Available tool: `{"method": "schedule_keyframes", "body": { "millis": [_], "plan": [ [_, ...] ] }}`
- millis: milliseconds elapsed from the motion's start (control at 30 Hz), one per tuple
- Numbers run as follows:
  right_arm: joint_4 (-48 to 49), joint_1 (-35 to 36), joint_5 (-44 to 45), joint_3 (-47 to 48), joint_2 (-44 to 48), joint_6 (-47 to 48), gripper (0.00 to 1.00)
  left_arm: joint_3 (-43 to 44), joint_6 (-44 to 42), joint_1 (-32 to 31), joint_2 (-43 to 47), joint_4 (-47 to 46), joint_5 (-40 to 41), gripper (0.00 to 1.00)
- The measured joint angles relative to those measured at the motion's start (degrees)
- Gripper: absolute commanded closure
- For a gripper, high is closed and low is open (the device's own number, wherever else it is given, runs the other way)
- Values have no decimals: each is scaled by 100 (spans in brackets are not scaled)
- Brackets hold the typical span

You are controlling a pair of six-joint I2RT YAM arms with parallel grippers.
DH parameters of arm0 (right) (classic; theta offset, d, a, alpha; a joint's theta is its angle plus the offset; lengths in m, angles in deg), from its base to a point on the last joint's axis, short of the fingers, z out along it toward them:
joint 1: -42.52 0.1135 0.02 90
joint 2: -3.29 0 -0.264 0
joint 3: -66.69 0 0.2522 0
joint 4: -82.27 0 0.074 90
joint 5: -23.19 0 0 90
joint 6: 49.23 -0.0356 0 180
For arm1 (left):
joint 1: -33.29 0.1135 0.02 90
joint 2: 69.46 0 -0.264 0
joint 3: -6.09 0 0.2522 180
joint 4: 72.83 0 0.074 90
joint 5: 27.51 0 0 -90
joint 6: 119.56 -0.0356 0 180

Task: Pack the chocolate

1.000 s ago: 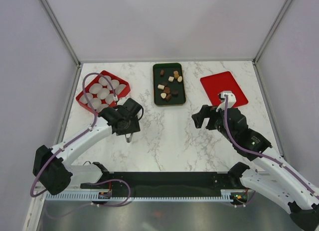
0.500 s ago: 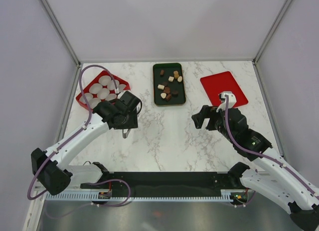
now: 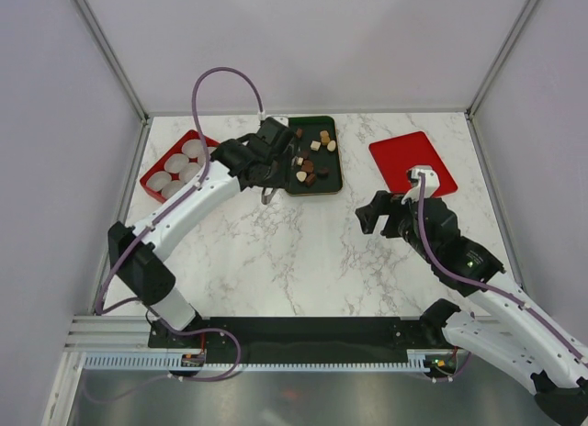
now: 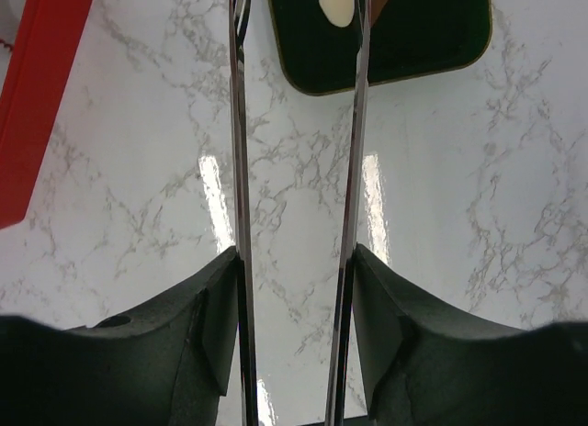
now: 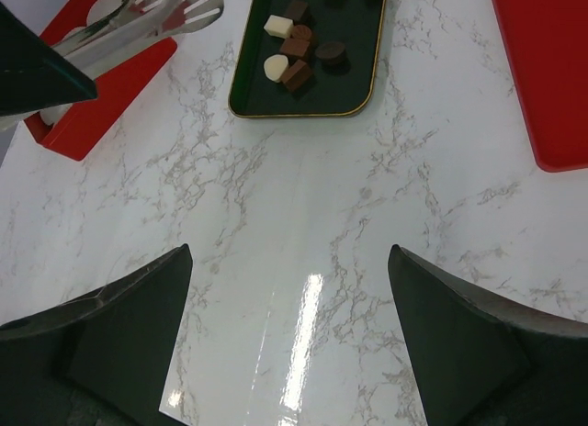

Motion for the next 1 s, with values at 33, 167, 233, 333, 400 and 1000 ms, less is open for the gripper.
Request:
{"method": "schedule_keyframes", "body": {
  "millis": [33,167,233,333,400,1000],
  "plan": [
    [-9,0,42,22,-4,2,4,103,-66,0,-144,-76,-24,44],
    [-22,0,197,101,-59,7,4,581,-411,-2,-898,-380,-192,44],
    [-24,0,269,129,-96,9,4,855,-568,0,-1272,-459,-271,45],
    [-44,0,323,173,-181,26,4,1410,-791,-2,-1899,-551,-319,45],
    [-48,0,339,214,-260,68,4,1705,-896,0,-2203,-603,-321,45],
    [-46,0,640,302,-531,442,3,2385,-1215,380,-3289,-914,-568,47]
  ]
}}
